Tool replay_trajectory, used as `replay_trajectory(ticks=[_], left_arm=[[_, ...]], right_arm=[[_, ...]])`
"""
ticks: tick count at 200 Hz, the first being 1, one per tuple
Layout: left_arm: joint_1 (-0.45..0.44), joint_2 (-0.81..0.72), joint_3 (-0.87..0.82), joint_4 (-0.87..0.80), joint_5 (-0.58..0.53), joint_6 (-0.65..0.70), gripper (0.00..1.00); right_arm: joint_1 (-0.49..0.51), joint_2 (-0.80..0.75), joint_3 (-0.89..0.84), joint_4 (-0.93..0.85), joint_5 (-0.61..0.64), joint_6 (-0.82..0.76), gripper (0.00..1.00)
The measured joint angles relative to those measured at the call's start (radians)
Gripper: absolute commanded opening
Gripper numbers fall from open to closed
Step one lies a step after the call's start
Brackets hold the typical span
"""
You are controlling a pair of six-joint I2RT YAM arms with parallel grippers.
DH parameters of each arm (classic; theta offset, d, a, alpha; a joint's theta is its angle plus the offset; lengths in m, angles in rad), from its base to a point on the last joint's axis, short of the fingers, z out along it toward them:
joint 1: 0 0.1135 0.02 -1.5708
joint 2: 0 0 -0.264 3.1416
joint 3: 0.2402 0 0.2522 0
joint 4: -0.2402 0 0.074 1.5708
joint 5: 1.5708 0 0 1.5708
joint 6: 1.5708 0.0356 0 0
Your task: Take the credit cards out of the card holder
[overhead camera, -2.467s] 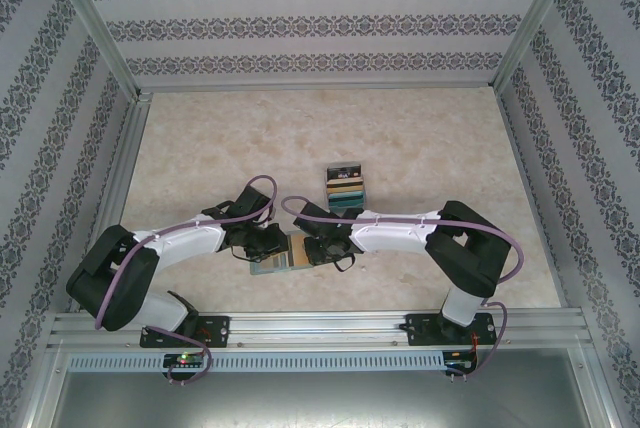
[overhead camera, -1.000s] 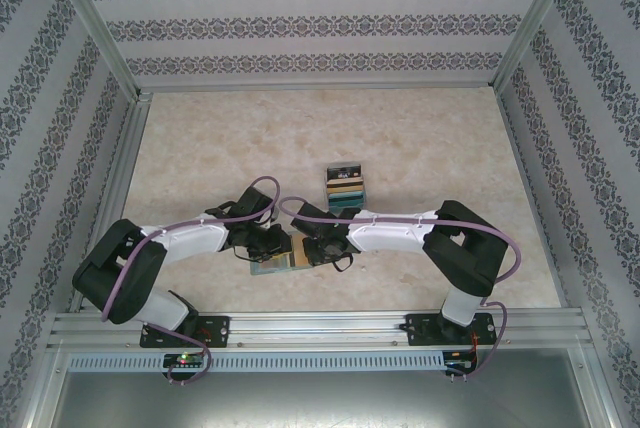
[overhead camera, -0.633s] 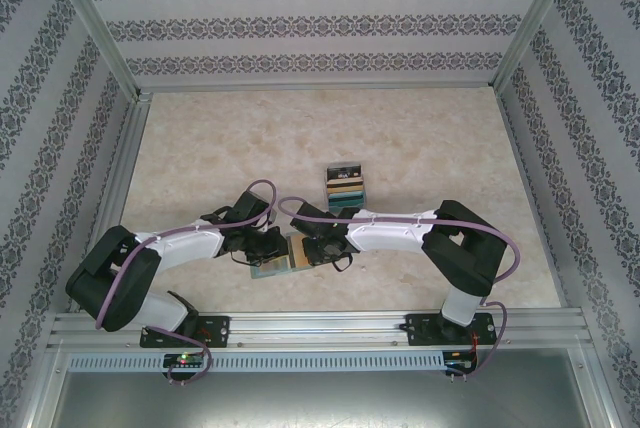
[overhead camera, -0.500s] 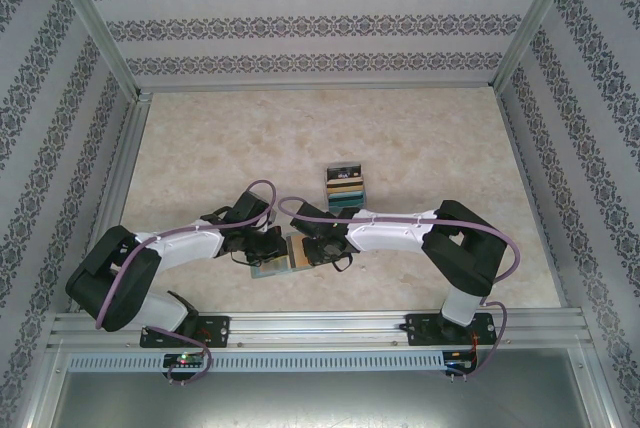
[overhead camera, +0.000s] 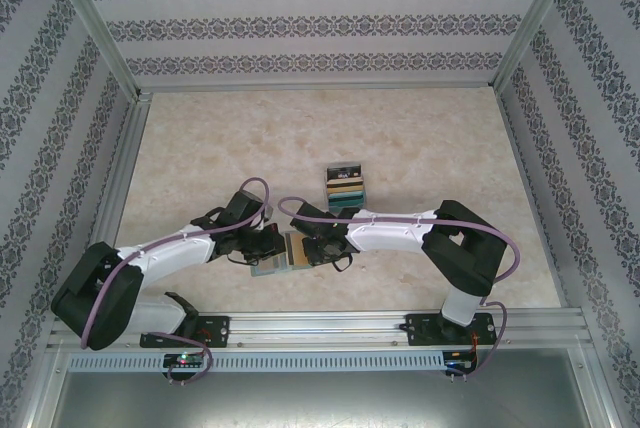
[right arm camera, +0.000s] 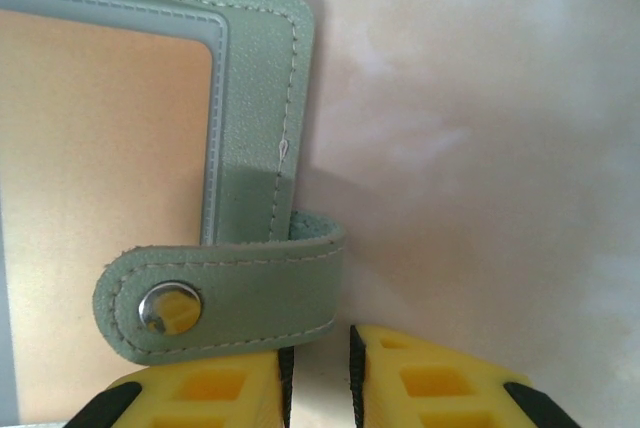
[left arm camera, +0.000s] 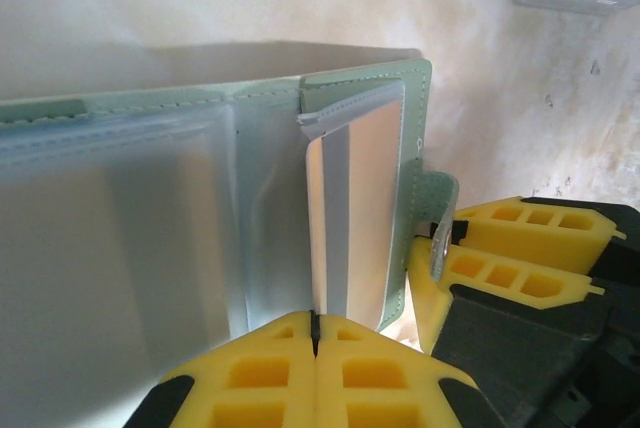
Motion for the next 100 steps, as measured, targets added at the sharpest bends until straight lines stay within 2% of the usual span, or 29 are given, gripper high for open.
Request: replay_trajectory(ticks=[57,100], left_arm=[[0.015,-0.010,-0.009,-0.053,-0.019,0.011,0.00],[0.045,-0.074,-0.031,-0.092,-0.027,0.015,0.00]], right_arm=[[0.000,0.000,0.000,0.000,0.000,0.000,0.26],[0.000,0.000,0.000,0.000,0.000,0.000,0.26]])
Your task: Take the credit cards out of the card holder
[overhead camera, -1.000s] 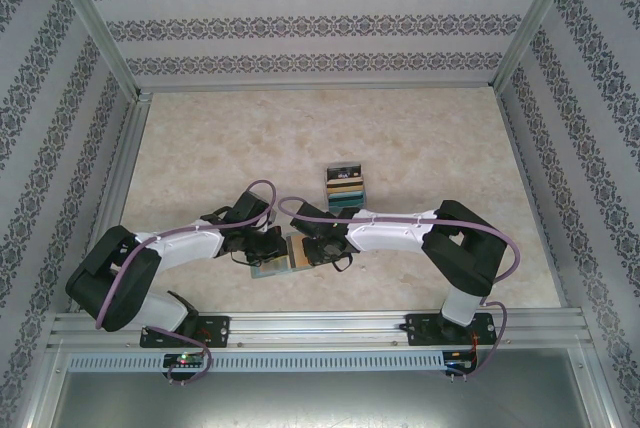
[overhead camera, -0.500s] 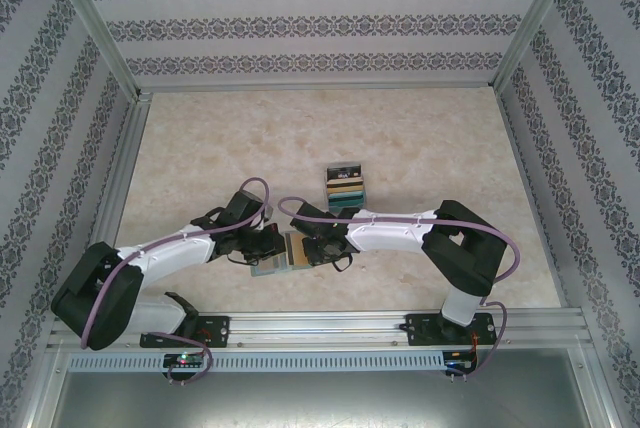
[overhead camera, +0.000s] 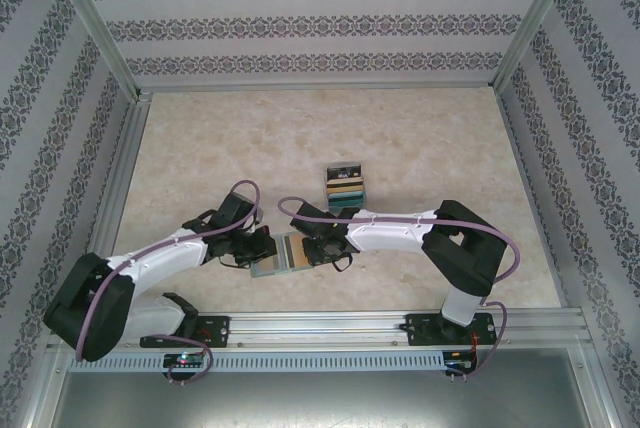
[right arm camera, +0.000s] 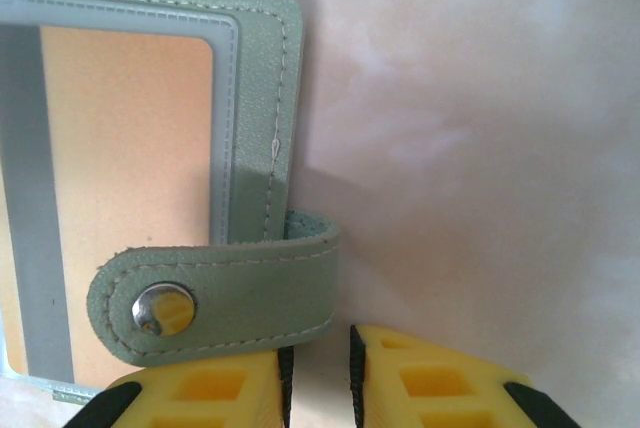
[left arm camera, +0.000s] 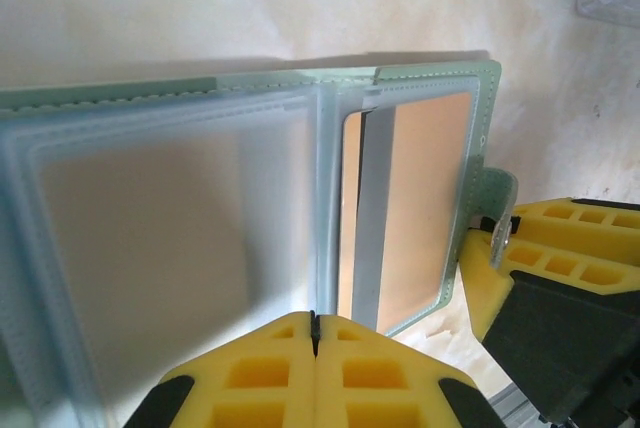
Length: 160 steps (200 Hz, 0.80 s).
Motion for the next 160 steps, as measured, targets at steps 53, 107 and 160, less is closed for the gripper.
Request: replay_trajectory(ticks=[53,107,160], left_arm=[[0.000,-0.008,-0.002,0.002,0.003,0.000,0.00],[0.000,0.006,-0.002,0.001,-0.011,-0.001,0.00],[0.007,0.007,-0.002,-0.002,-0.040,-0.005,0.00]], right_arm=[[0.018,-0.010,0.000,0.032,0.007,-0.012,0.33],[0.029,-0.042,0.024,0.076,-0.006,-0.020,0.31],[0.051,-0.012,0.079,0.114,-0.081,-0.030,0.31]])
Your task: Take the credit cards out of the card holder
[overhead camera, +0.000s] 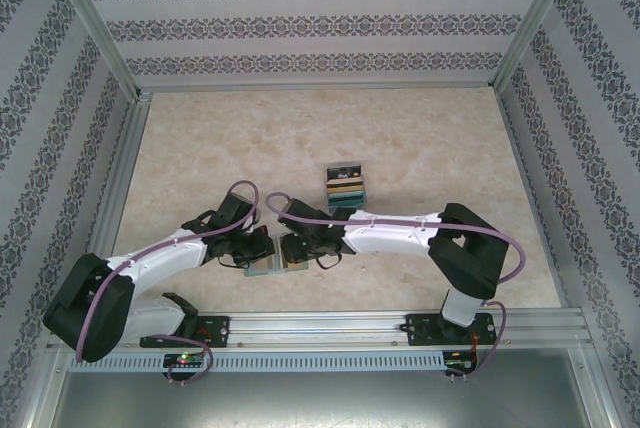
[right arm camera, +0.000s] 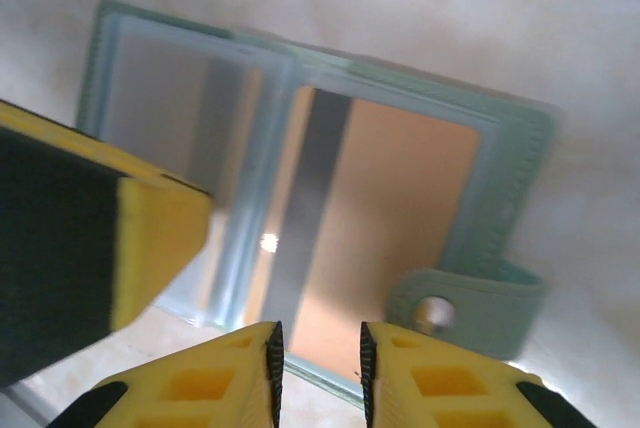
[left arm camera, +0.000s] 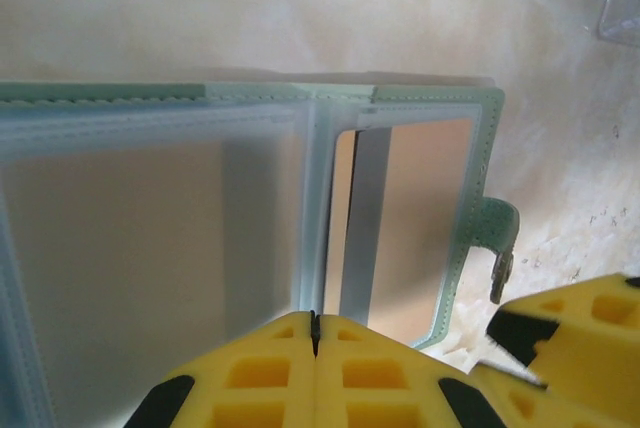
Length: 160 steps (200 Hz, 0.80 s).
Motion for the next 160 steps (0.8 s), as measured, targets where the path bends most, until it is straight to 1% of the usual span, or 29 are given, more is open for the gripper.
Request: replay_trajectory(ticks=[25,44,113,160], left_arm=[[0.001,0.000,0.000,-0.002,-0.006,-0.001,0.00],[0.002,0.000,-0.001,-0.005,-0.006,-0.001,0.00],[0.006,0.027,-0.003,-0.025,-0.010,0.000,0.00],[0.006,0.030,-0.003,-0.025,-0.010,0.000,0.00]], right_arm=[[0.006,0.041,0.029,0.009,-0.033,-0.001,0.31],[0.006,0.063,0.031,0.004,-0.034,0.001,0.31],[-0.013,0.066,0.013,-0.031,0.013,0.024,0.31],[-0.015,0.066,0.009,-0.037,0.017,0.038,0.31]])
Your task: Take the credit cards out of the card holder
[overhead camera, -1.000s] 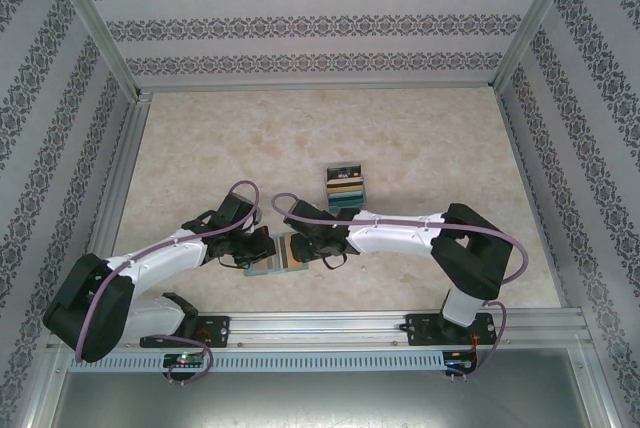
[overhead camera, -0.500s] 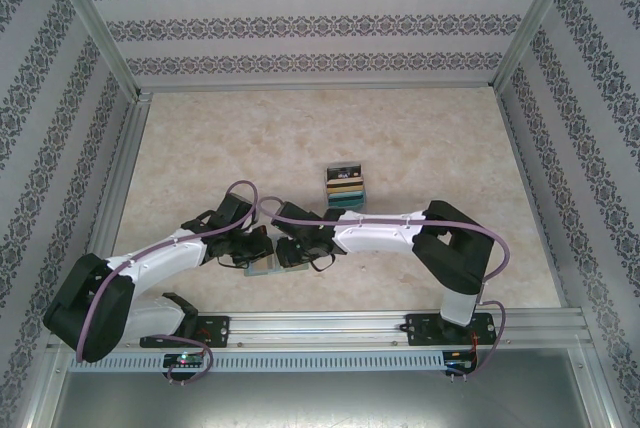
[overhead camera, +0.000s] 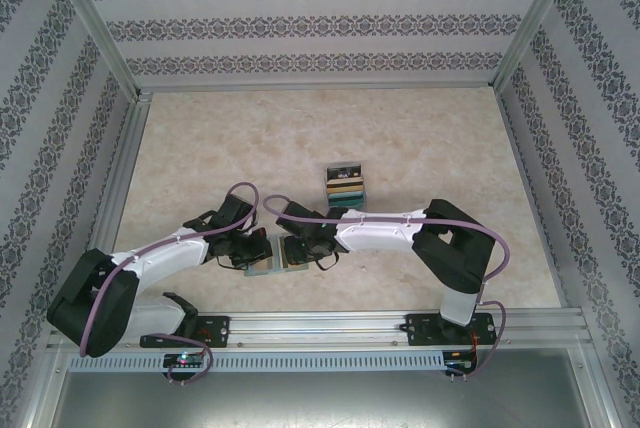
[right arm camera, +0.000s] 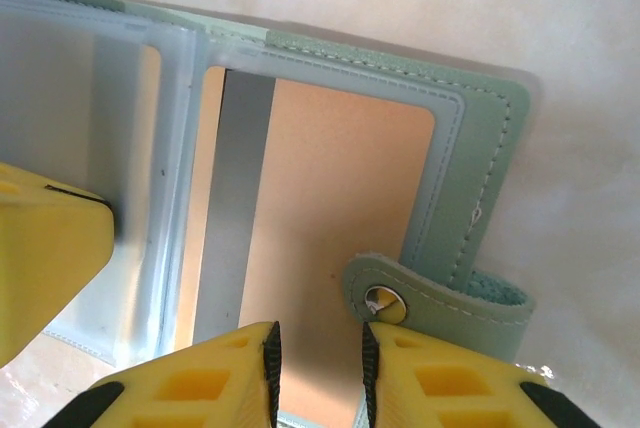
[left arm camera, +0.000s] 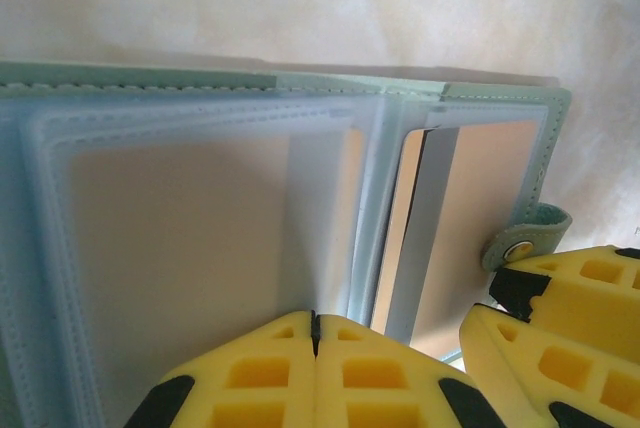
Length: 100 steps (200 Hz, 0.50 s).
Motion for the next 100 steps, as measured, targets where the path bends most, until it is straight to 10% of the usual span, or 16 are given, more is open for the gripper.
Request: replay_trajectory(ticks=[100], left_arm=[[0.000,0.000,0.000,0.000,0.000,0.000,0.00]], right_arm=[[-0.013,0.011,0.000,-0.012,0.003,0.019,0.32]])
